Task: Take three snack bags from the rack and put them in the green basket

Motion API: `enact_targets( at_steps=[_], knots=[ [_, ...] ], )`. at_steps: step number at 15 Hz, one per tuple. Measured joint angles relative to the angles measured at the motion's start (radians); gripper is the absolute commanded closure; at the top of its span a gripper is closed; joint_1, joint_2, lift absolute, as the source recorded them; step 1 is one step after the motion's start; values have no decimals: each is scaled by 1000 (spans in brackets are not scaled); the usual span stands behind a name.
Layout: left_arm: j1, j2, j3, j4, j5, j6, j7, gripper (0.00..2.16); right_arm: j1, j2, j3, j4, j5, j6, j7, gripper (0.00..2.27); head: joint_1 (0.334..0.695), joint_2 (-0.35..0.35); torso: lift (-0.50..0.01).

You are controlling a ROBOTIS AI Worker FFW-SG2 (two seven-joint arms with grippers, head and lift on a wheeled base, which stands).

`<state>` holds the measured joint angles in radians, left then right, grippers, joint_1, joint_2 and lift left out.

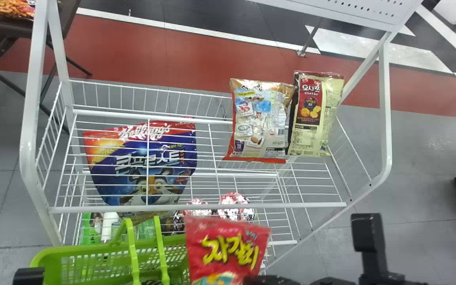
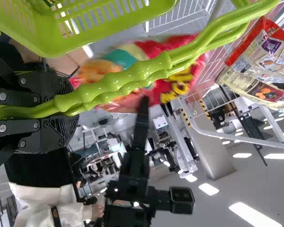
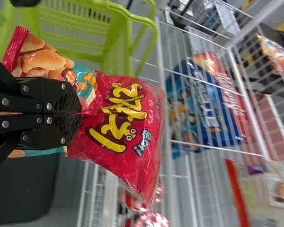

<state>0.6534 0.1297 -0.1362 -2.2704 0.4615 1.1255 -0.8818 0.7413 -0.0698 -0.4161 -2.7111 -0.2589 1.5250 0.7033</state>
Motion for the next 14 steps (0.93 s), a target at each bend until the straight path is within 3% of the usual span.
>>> enact_targets(
  at_steps=[3, 4, 5, 7, 10, 14],
  knots=[
    [3, -1, -14, -5, -3, -4, 2, 2118, 5, -33, 115, 43, 24, 9, -4, 2138, 695, -350, -6],
    [4, -1, -19, -5, -5, -6, 3, 2118, 3, -41, 164, 57, 46, 3, -9, 1946, 695, -350, -6],
    [5, -1, -24, -6, -7, -8, 3, 2115, -2, -49, 222, 78, 78, -12, -19, 1544, 695, -350, -6],
    [5, 0, -32, -7, -12, -9, 4, 2118, -19, -56, 309, 135, 119, -79, -41, -2, 695, -350, -6],
    [5, 1, -34, -8, -14, -10, 5, 2118, -44, -57, 351, 212, 142, -205, -42, -2, 695, -350, -6],
    [3, 1, -35, -8, -15, -10, 2, 2115, -36, -52, 317, 244, 169, -432, -45, 60, 695, -350, -6]
  ],
)
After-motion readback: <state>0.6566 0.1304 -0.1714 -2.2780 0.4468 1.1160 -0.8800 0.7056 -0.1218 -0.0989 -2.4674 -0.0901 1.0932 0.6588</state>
